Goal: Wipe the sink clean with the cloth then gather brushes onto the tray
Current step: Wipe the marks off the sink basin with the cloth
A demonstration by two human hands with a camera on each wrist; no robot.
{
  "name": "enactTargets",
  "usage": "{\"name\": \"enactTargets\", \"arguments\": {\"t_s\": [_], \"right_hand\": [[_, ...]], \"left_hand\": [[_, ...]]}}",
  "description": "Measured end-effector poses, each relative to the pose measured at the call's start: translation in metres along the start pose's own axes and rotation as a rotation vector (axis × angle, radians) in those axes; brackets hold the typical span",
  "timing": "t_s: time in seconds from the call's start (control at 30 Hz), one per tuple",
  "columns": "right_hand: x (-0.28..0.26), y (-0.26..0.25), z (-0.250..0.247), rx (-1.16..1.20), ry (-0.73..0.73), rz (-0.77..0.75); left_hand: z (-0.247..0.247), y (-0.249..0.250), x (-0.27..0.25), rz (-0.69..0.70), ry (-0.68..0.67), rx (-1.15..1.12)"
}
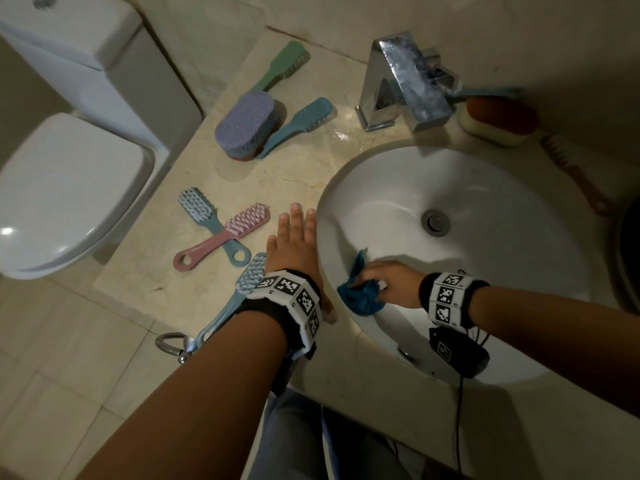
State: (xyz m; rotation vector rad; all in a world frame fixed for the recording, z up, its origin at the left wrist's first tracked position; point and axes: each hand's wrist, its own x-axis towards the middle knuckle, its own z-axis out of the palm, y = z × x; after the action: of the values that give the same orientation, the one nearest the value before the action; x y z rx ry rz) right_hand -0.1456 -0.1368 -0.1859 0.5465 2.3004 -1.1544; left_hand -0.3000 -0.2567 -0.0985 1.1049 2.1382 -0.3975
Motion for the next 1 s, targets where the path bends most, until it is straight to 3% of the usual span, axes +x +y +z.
{"name": "enactTargets", "arguments": {"t_s": [0.07,0.23,0.4,0.53,0.87,1.0], "right_hand": [[-0.005,0.002,0.001,0.033,-0.004,0.007],[0.000,0.018,-0.014,0.057,0.200,0.117],[-0.016,0.006,-0.006,-0.078,-0.099,0.168],[-0.025,0.002,-0.005,0.094,-0.242,0.206],[-0.022,-0.016,-0.003,0.251,-0.182,0.122],[-0.018,-0.027,-0.002,0.131,-0.114,0.105]], "left_hand": [[0.000,-0.001,-0.001,0.003,-0.011,-0.003],[0.000,-0.002,0.000,0.012,-0.015,-0.033],[0.001,-0.002,0.001,0.006,-0.008,-0.036],[0.002,-0.001,0.000,0.009,-0.001,-0.035],[0.000,0.000,-0.003,0.004,0.006,-0.025],[0.000,0.001,-0.002,-0.002,0.004,-0.015]]}}
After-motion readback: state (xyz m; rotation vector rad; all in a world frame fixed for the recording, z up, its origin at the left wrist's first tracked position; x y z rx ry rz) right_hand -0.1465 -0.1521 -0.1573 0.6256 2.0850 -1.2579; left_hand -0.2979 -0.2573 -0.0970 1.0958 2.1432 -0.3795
